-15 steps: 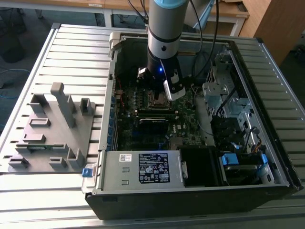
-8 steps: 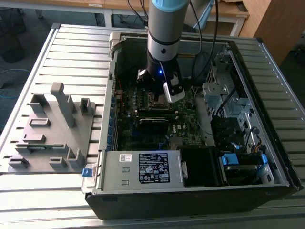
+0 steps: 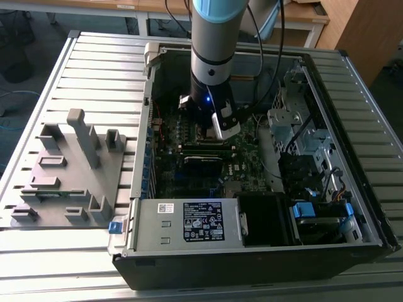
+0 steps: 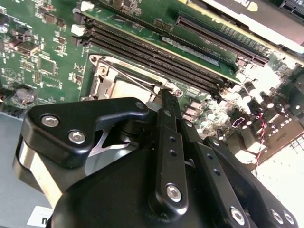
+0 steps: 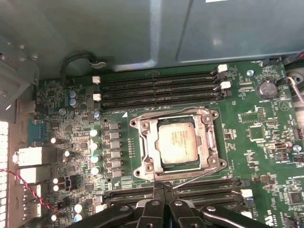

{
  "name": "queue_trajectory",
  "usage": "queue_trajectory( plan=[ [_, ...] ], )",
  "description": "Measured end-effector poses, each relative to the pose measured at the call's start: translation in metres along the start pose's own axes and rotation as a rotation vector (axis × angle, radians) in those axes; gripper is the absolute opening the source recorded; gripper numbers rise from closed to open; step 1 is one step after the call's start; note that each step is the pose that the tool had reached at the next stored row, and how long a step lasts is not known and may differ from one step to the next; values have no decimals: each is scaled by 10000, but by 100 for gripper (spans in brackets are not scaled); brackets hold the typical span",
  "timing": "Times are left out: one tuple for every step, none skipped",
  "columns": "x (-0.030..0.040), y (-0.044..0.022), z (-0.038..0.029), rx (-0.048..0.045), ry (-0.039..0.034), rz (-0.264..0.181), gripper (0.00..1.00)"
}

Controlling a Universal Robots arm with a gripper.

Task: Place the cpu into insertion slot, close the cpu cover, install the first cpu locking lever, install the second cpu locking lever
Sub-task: 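Install the second cpu locking lever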

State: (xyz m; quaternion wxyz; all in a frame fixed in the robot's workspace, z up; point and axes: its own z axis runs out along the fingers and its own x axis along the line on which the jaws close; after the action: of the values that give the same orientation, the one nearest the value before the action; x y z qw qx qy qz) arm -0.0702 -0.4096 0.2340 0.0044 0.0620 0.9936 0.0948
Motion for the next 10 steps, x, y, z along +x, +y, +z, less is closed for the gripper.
queue_trajectory(
  plan=[
    [2,-3,15,1,1,0,10],
    [2,-6,30,1,1,-2,10],
    [3,-9,42,0,1,-2,10],
    [4,-11,51,0,0,-1,10],
    [7,-14,59,1,0,0,10],
    [13,-18,64,2,0,2,10],
    [21,-22,70,1,0,0,10],
    [27,-26,75,1,0,0,10],
    [33,-30,81,1,1,0,10],
    [39,-34,87,0,1,0,10]
  ],
)
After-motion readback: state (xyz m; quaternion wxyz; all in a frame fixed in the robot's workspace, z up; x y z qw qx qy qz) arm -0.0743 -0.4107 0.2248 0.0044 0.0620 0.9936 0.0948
